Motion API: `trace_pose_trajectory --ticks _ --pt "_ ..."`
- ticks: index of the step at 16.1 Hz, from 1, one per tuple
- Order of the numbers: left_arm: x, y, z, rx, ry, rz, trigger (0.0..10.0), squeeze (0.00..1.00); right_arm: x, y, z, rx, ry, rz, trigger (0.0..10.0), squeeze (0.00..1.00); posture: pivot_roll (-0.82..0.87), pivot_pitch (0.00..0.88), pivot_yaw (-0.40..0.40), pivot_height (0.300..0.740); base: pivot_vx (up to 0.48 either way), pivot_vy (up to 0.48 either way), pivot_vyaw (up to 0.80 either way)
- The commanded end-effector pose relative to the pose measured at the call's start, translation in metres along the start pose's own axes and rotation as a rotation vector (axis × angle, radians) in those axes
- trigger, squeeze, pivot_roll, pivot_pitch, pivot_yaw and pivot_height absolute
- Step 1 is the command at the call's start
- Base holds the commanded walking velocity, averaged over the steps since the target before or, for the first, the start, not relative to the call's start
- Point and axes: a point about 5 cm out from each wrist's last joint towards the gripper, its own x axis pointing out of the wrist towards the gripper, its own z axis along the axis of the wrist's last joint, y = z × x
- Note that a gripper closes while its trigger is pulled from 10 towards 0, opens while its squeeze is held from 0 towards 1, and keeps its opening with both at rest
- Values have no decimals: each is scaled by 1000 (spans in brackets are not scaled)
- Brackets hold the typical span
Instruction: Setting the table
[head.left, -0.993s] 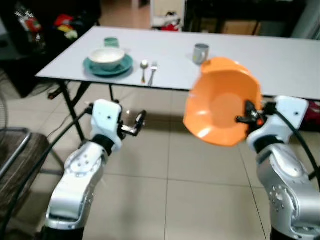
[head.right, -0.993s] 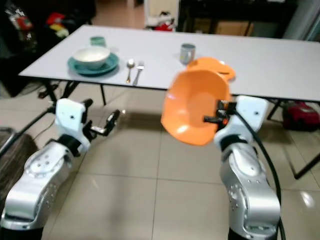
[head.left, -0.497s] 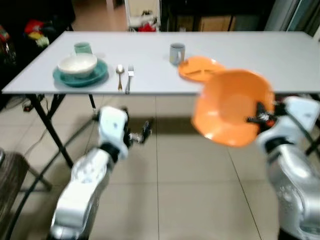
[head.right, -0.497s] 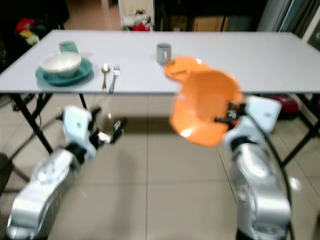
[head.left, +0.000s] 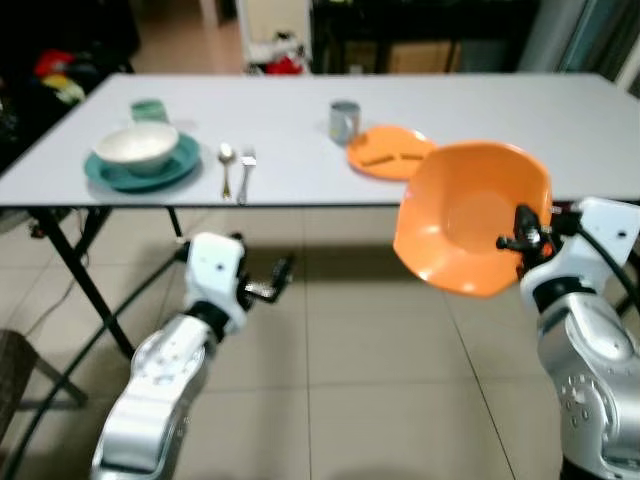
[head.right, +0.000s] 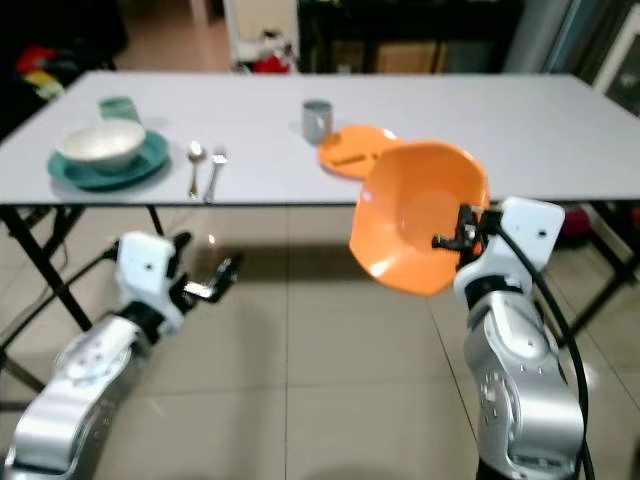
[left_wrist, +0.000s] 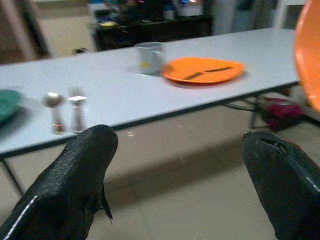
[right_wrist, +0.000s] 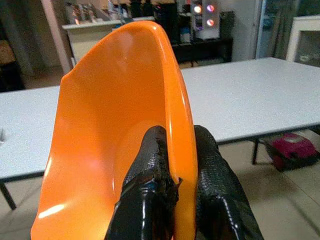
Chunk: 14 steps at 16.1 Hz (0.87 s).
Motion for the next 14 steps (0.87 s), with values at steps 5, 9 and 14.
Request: trace_pose_trajectory --ticks 5,9,14 --pt "-2 6 3 20 -4 27 10000 0 1 12 7 38 -41 66 10000 0 79 0 -10 740 322 0 0" --pt "-1 7 4 21 -9 27 10000 0 3 14 7 44 -43 72 10000 0 79 0 -9 740 322 0 0" --pt "1 6 5 21 -12 19 10000 0 3 14 7 50 -44 72 10000 0 78 0 -5 740 322 0 0"
